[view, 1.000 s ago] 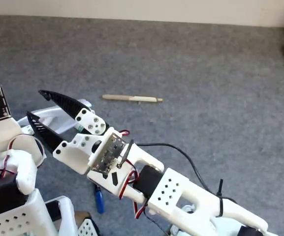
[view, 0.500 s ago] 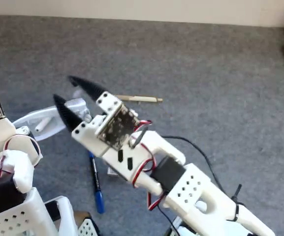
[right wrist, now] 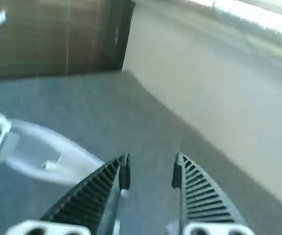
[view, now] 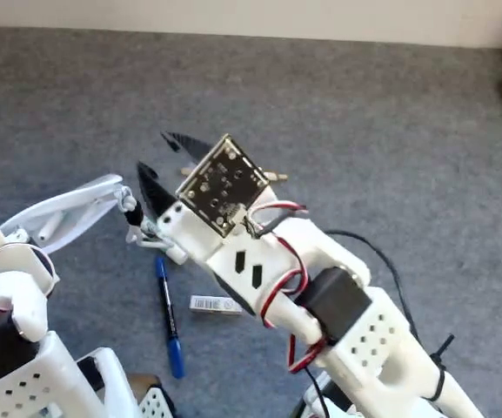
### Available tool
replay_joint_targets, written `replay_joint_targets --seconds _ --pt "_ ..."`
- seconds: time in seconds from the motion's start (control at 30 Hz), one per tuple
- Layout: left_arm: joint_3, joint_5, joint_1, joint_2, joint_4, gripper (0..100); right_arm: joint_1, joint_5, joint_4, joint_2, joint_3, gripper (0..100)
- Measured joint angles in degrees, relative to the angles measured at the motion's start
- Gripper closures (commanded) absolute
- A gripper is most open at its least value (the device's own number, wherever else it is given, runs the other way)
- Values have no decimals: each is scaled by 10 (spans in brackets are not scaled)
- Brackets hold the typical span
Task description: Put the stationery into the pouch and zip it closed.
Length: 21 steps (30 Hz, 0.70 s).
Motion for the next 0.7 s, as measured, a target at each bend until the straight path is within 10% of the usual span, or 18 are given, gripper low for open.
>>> replay_joint_targets --seconds 0.43,0.7 --pt "0 15 0 0 0 994 0 0 307 -2 0 861" --pt "0 15 0 0 0 994 -22 0 306 -3 103 856"
